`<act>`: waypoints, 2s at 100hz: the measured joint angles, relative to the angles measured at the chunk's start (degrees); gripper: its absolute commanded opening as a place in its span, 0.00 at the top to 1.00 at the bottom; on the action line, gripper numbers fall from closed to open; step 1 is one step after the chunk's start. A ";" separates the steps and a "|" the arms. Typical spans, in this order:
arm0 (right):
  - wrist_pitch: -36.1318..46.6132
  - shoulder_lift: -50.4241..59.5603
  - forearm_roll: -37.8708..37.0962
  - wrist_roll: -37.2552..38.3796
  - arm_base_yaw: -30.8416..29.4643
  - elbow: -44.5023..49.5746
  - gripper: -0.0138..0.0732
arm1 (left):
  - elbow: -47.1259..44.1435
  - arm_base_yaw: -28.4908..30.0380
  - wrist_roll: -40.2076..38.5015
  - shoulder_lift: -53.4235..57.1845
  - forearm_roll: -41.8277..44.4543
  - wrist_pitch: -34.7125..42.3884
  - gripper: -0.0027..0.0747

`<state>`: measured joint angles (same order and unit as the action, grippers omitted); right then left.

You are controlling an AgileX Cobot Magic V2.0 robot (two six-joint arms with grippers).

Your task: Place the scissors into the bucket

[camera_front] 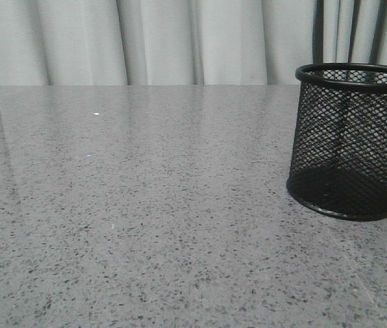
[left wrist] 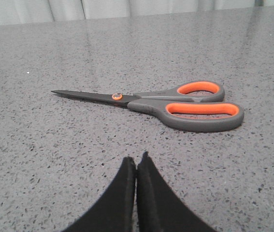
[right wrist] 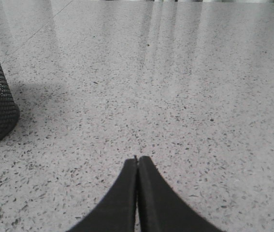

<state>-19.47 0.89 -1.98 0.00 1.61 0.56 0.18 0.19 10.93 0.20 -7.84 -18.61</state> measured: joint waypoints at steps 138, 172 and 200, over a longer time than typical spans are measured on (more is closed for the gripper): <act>19.47 0.00 -11.12 0.00 0.00 0.00 0.89 | 0.00 0.09 0.00 0.00 -8.43 6.26 0.99; 25.39 0.00 22.10 2.80 0.00 0.00 0.89 | 0.00 0.09 -0.13 0.00 -47.19 24.25 0.99; 12.34 -7.51 26.20 2.77 0.00 -10.32 0.89 | 7.49 0.09 -0.13 -5.64 -31.02 12.67 0.54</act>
<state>-7.13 -6.62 24.23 2.77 1.61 -9.76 7.67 0.28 10.80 -5.44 -38.86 -5.94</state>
